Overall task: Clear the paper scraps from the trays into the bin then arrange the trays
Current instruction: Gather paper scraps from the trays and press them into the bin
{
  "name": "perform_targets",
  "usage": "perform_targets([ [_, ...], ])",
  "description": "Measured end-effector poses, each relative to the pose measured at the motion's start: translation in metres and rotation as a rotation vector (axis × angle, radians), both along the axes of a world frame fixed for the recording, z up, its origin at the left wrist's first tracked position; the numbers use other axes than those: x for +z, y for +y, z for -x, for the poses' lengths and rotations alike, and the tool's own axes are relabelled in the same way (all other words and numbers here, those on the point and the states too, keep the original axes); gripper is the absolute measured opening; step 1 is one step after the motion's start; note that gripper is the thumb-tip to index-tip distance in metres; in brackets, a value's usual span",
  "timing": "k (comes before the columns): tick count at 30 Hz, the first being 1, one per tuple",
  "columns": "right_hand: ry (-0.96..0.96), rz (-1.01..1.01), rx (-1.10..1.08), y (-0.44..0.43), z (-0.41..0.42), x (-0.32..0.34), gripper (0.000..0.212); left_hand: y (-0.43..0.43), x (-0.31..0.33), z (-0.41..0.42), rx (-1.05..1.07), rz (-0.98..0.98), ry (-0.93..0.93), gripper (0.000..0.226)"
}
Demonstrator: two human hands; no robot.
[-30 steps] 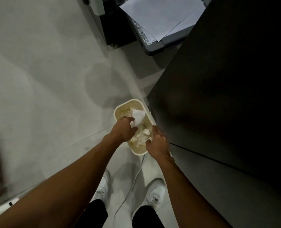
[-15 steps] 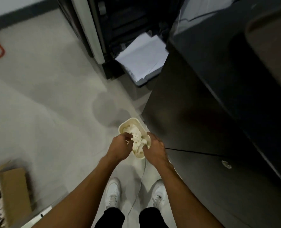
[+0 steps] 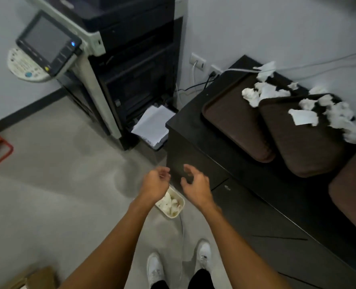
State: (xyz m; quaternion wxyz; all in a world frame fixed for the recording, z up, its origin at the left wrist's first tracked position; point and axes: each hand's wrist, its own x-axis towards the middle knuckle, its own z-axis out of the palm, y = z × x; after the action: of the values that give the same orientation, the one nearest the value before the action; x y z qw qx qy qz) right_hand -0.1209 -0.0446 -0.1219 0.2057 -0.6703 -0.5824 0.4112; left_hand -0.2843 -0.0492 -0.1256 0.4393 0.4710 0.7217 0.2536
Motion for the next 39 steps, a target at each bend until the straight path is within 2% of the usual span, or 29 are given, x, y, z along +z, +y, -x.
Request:
perform_targets([
  [8, 0.095, -0.297, -0.226, -0.003, -0.067, 0.12, 0.046, 0.026, 0.116, -0.059, -0.186, -0.27, -0.029, 0.02],
  [16, 0.078, -0.449, -0.404, -0.015, -0.159, 0.192, 0.048, 0.051, 0.192, -0.155, -0.386, -0.396, -0.048, 0.026],
  [23, 0.054, -0.545, -0.562, -0.022, -0.258, 0.216, 0.046, 0.066, 0.221, -0.262, -0.521, -0.485, -0.086, 0.026],
  [31, 0.042, -0.6, -0.704, -0.023, -0.393, 0.225, 0.046, 0.076, 0.233, -0.408, -0.656, -0.475, -0.154, 0.028],
  [39, 0.023, -0.559, -0.8, -0.03, -0.52, 0.213, 0.047, 0.092, 0.223, -0.543, -0.729, -0.447, -0.166, 0.025],
])
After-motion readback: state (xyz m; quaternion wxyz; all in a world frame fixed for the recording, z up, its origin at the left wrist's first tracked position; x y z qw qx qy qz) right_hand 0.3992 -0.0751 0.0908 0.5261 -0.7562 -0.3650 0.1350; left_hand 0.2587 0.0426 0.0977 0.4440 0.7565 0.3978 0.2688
